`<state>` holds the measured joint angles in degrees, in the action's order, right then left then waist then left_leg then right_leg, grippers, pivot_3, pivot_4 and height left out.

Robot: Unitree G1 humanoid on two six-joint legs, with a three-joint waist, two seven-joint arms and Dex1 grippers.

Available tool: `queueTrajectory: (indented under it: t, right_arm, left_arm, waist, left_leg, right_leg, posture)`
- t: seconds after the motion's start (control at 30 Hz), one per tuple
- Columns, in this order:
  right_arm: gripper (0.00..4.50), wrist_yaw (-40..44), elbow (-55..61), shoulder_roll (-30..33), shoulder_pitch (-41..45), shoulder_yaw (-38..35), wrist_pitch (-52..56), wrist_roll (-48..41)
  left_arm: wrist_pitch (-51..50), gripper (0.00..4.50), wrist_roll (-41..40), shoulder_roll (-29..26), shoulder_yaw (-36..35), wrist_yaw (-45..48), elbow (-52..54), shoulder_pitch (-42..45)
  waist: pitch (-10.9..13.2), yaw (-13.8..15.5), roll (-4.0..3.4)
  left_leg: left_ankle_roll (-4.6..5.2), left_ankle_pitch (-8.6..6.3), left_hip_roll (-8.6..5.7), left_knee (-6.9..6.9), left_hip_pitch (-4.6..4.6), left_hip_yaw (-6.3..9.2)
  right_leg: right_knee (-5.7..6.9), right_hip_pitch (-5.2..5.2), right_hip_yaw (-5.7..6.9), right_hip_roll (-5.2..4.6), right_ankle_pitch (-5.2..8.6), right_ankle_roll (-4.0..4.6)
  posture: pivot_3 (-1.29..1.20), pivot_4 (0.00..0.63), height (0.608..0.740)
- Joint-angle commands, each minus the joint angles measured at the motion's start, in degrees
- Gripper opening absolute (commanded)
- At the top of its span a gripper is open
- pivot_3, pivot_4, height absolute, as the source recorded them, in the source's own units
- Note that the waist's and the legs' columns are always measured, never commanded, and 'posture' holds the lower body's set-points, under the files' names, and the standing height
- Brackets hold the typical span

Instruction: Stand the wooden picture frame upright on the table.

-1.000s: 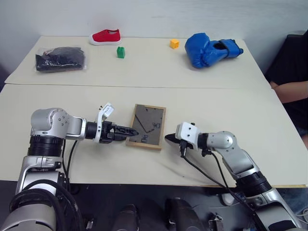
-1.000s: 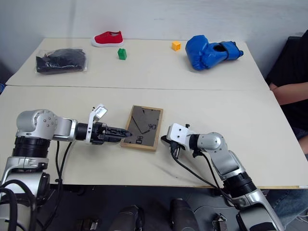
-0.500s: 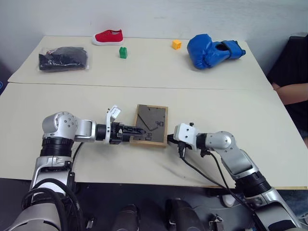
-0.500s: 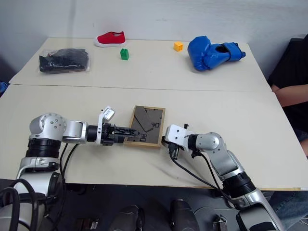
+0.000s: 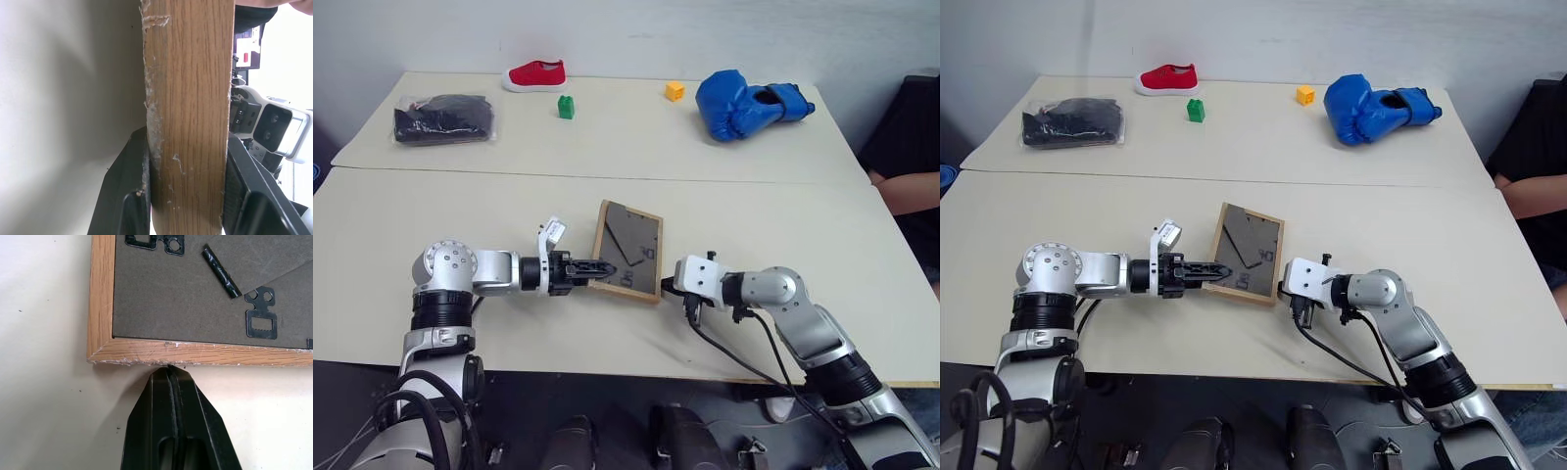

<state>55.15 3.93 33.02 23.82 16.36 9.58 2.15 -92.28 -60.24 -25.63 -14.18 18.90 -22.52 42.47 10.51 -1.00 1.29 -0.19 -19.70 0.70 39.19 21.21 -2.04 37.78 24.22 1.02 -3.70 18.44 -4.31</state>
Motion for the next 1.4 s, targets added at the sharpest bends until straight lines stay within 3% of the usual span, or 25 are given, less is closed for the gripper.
queueTrajectory:
  t: [0.03,0.13,0.23,0.33,0.7,1.13,1.4]
  right_arm:
    - [0.00,5.49,0.19,6.66,-5.84,-10.46,-6.05,-8.81]
    - [0.00,8.99,1.34,6.35,-6.51,-15.12,-3.98,-18.35]
    - [0.00,10.49,5.32,4.76,-4.40,-18.54,5.59,-30.38]
    - [0.56,10.57,7.64,3.75,0.38,-17.62,9.85,-33.99]
    - [4.42,6.46,6.24,-5.90,15.95,-9.96,13.18,-32.09]
    - [4.47,9.00,-1.02,-11.43,19.67,-5.39,7.87,-27.24]
    - [4.47,13.43,9.44,-7.32,12.98,-7.82,8.82,-32.34]
  left_arm:
    - [1.05,1.27,-4.09,-4.73,-6.48,5.36,11.42,-6.06]
    - [8.35,1.27,-3.38,-5.87,-7.20,10.89,19.37,-10.35]
    - [23.00,1.27,3.38,-10.01,-1.23,24.27,28.27,-16.00]
    - [33.24,1.27,10.07,-13.32,5.64,31.93,32.37,-20.53]
    - [39.30,1.27,13.80,-10.31,9.72,32.46,33.64,-23.18]
    - [38.76,1.27,13.53,-9.25,10.21,31.80,34.11,-22.61]
    - [29.46,1.27,7.45,-8.68,6.19,28.73,32.20,-21.03]
  waist:
    - [0.02,-0.05,0.02]
    - [0.03,-0.56,0.03]
    - [0.04,-0.86,0.00]
    - [0.11,-0.90,-0.16]
    - [0.12,-0.54,-0.17]
    - [0.12,-0.70,-0.17]
    - [0.12,-0.57,-0.17]
  left_leg:
    - [-0.01,-0.01,0.00,-0.05,0.01,-0.01]
    - [-0.03,0.00,0.04,-0.02,0.03,-0.02]
    - [-0.17,0.08,0.10,-0.02,-0.05,-0.04]
    - [-0.25,0.10,0.14,-0.08,-0.12,-0.06]
    - [-0.11,0.05,0.14,-0.08,0.14,-0.04]
    - [-0.08,0.04,0.15,-0.08,0.14,-0.04]
    - [-0.04,0.02,0.15,-0.08,0.17,-0.01]
  right_leg:
    - [-0.04,0.02,0.00,0.00,0.00,0.00]
    - [-0.09,0.03,0.00,0.01,0.00,0.00]
    - [-0.13,0.02,-0.02,0.10,0.01,0.03]
    - [-0.10,0.05,-0.06,0.15,0.05,0.10]
    - [0.01,0.25,-0.07,0.09,0.06,0.11]
    - [0.07,0.25,-0.06,0.09,0.05,0.11]
    - [0.06,0.24,-0.06,0.07,0.05,0.10]
  posture:
    - [0.00,0.150,0.740]
    - [0.00,0.150,0.740]
    - [0.00,0.150,0.740]
    - [0.00,0.150,0.740]
    - [0.00,0.150,0.740]
    - [0.00,0.150,0.740]
    - [0.00,0.150,0.740]
